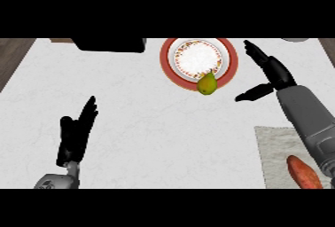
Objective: Pick the pear from the placemat and place it in the plate
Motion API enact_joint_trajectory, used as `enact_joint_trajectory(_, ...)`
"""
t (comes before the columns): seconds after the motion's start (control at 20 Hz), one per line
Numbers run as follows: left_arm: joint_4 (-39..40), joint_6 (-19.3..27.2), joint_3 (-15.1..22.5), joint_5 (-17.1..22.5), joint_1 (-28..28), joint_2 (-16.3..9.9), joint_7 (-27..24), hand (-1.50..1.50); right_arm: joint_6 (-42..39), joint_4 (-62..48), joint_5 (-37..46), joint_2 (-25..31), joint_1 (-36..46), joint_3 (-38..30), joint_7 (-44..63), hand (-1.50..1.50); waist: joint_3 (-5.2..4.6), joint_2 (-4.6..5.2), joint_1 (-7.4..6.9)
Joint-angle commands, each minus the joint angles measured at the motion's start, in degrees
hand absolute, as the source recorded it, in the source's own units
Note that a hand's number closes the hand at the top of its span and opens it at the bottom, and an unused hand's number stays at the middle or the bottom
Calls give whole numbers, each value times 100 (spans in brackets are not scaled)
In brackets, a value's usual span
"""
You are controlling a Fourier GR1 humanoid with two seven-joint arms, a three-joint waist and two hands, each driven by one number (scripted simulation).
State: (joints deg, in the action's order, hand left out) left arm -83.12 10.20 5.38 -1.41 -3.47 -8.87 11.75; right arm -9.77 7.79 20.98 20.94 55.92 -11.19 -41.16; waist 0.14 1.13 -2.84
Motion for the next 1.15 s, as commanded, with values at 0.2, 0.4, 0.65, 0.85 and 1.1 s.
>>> enact_joint_trajectory(0.2,-219,-16,-6,-50,-76,-28,240,0,148,-118,-114,238,-168,-201,-154,-150,7,16,-49)
enact_joint_trajectory(0.4,-101,-100,29,-61,31,-7,-3,0,-60,-162,-166,567,-220,-288,-273,-150,11,49,-96)
enact_joint_trajectory(0.65,-31,-227,-217,71,-48,-174,-47,0,473,-196,-173,526,-213,-349,-41,-150,7,57,-106)
enact_joint_trajectory(0.85,-73,18,-2,-154,-202,72,184,0,302,-186,-216,742,-281,-413,-186,-150,14,63,-97)
enact_joint_trajectory(1.1,-35,39,63,-205,10,163,-75,0,555,-238,-100,700,-278,-334,-21,-150,13,71,-143)
